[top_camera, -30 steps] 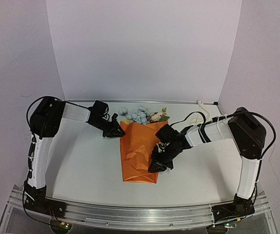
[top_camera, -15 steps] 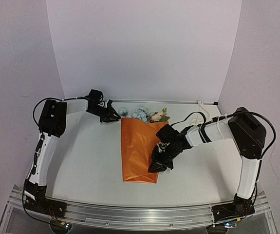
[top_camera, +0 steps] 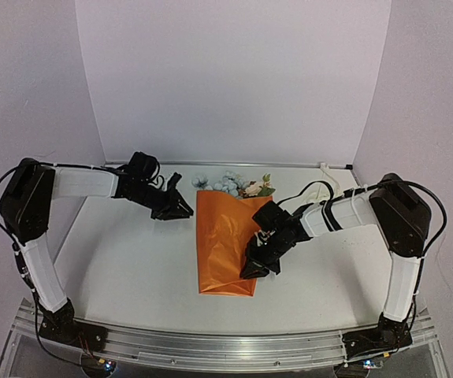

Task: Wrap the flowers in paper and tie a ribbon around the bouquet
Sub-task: Press the fold line on the folded wrapping paper.

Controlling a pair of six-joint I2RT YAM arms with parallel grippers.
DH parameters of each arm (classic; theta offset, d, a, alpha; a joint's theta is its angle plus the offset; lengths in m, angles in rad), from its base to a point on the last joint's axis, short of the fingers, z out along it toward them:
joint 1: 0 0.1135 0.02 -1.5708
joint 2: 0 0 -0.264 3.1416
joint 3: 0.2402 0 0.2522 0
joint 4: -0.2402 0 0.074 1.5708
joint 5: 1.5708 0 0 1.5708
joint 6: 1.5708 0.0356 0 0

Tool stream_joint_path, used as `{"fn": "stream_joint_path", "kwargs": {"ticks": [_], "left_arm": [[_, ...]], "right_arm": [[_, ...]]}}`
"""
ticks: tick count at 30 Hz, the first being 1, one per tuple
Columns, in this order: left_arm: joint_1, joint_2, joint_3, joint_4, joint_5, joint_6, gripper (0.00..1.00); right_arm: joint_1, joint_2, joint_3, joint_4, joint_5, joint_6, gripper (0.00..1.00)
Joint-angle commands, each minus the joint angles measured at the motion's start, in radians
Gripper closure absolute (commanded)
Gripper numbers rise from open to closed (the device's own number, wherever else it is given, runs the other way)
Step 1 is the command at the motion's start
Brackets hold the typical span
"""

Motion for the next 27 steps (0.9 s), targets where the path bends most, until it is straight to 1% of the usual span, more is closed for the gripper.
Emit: {"fn": "stream_joint_path", "kwargs": {"ticks": [1, 3, 5, 7, 11, 27], "left_arm": [[-0.196, -0.101, -0.21, 0.151, -0.026, -0.062, 0.85], [-0.267, -0.111, -0.279, 0.208, -0.037, -0.096, 0.86], [-0.31, -0.108, -0.328, 0.253, -0.04, -0.134, 0.88], [-0.344, -0.102, -0.369, 0.317, -0.044, -0.162, 0.89], [-0.386, -0.067, -0.415, 0.368, -0.036, -0.189, 0.9], [-0.407, -0.029, -0.491, 0.29, -0.148, -0.205, 0.92]], "right_arm": [[0.001, 0.001, -0.019, -0.039, 0.081, 0.013, 0.9], [0.002, 0.0, -0.02, -0.039, 0.08, 0.014, 0.91], [0.003, -0.001, -0.02, -0.039, 0.08, 0.017, 0.91], [0.003, -0.007, -0.025, -0.039, 0.085, 0.015, 0.91], [0.003, -0.014, -0.029, -0.039, 0.095, 0.017, 0.91], [0.003, -0.021, -0.057, -0.039, 0.122, 0.009, 0.91]]}}
